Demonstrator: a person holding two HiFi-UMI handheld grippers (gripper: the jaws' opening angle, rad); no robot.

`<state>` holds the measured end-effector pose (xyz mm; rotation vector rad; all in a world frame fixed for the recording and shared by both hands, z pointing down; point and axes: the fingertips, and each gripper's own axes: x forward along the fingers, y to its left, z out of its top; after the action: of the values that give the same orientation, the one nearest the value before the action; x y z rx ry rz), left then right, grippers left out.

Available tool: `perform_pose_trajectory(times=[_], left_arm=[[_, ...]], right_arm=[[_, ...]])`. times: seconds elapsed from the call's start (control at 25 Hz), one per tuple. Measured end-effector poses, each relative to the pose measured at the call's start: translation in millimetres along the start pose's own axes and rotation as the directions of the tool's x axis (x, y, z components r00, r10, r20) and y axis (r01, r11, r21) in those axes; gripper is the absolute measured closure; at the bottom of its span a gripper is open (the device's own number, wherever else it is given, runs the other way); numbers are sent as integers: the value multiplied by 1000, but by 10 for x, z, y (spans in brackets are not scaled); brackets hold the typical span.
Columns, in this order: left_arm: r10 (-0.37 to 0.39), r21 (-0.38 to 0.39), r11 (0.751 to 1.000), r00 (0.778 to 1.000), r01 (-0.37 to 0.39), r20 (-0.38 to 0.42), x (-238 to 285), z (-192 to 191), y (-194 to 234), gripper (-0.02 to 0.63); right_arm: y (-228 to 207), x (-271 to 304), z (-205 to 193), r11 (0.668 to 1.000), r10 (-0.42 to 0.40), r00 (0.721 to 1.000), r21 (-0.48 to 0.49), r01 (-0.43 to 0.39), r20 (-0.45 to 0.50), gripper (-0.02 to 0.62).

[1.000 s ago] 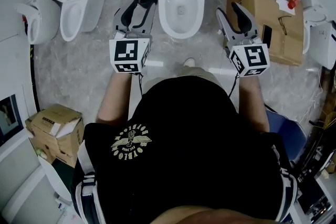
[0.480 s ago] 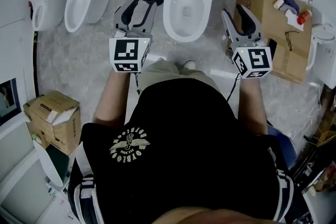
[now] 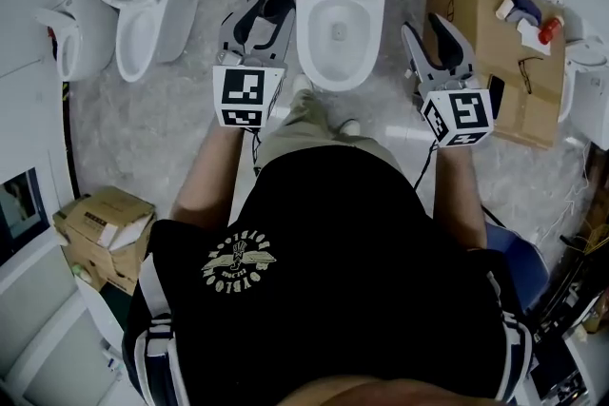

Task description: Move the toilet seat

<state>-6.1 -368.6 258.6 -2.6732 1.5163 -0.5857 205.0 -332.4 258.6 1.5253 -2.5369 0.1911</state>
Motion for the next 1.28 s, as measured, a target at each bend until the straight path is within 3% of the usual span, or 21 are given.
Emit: perform_pose_trajectory(times=[0.32, 0.56, 0.8, 1.04, 1.28], left_arm=[[-88, 66, 994, 996, 89, -16, 912, -67, 557, 433], [-152, 65, 986, 988, 154, -30, 1786, -331, 899, 433], [-209, 179, 961, 977, 213, -38, 2845, -703, 1038, 423], [-250, 170, 949, 963, 265, -104, 3735, -1077, 1082, 420], [-351, 116, 925, 931, 361, -96, 4233, -1279, 919, 414]], right_arm=[[-53, 568, 52, 996, -81, 996, 17, 82, -42, 413], [31, 1098, -52, 994, -104, 988, 14, 106, -115, 413], [55, 1674, -340, 993, -101, 975, 34, 110, -200, 413], [34, 1943, -463, 989, -120, 961, 54, 138, -249, 414], [105, 1862, -746, 982, -140, 940, 75, 172, -311, 413]])
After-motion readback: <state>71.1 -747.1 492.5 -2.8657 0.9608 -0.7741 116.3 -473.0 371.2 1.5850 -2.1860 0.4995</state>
